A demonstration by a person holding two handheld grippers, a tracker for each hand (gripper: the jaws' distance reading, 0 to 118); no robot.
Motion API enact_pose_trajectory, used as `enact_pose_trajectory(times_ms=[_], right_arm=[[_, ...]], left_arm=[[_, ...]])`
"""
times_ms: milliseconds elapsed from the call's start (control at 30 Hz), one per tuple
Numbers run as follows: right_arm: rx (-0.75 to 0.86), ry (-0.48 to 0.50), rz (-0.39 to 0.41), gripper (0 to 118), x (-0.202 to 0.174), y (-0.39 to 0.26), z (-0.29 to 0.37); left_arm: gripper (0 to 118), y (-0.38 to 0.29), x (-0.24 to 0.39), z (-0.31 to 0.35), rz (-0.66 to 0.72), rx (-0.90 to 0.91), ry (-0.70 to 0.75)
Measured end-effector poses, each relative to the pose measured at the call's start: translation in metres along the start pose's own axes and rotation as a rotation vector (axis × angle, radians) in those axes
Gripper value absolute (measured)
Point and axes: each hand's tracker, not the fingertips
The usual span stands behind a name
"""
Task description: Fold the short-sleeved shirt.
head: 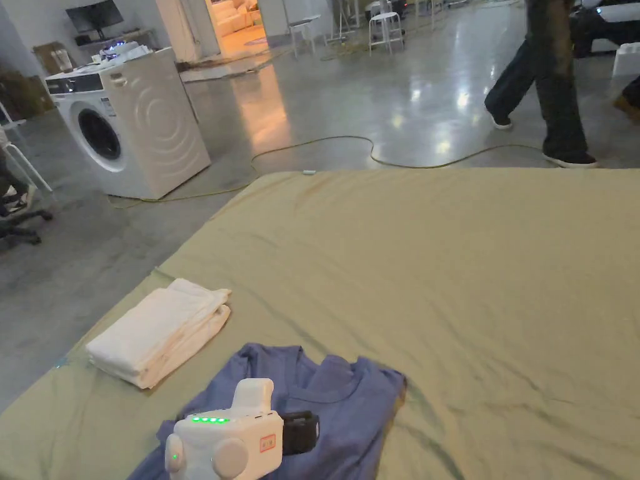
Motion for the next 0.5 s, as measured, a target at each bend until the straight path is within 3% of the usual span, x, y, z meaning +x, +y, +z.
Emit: enact_pose_trajectory(times_ms=[67, 167, 200, 233, 367, 500], right_arm=[[-0.025, -0.016, 0.01, 0, 0.003, -0.008, -0.005], [-0.068, -0.04, 0.022, 0, 0.005, -0.016, -0.007], [-0.075, -0.044, 0.02, 0, 0.006, -0.019, -0.007], [-0.079, -0.048, 0.014, 0, 0.007, -0.022, -0.007], [-0.109, -0.048, -0.035, 0, 0.01, -0.028, -0.007], [-0.08, -0.031, -0.061, 0, 0.013, -0.022, 0.004]], left_arm=[[91, -0.001, 0.0, -0.019, -0.009, -0.058, 0.042], [77, -0.001, 0.001, -0.025, 0.011, -0.067, 0.056], [50, 0.003, 0.005, -0.023, 0.007, -0.071, 0.074], [9, 0.006, 0.008, -0.021, -0.025, -0.074, 0.045], [7, 0.006, 0.019, -0.035, -0.088, -0.109, 0.109], [7, 0.028, 0.007, -0.003, 0.102, -0.051, 0.014]])
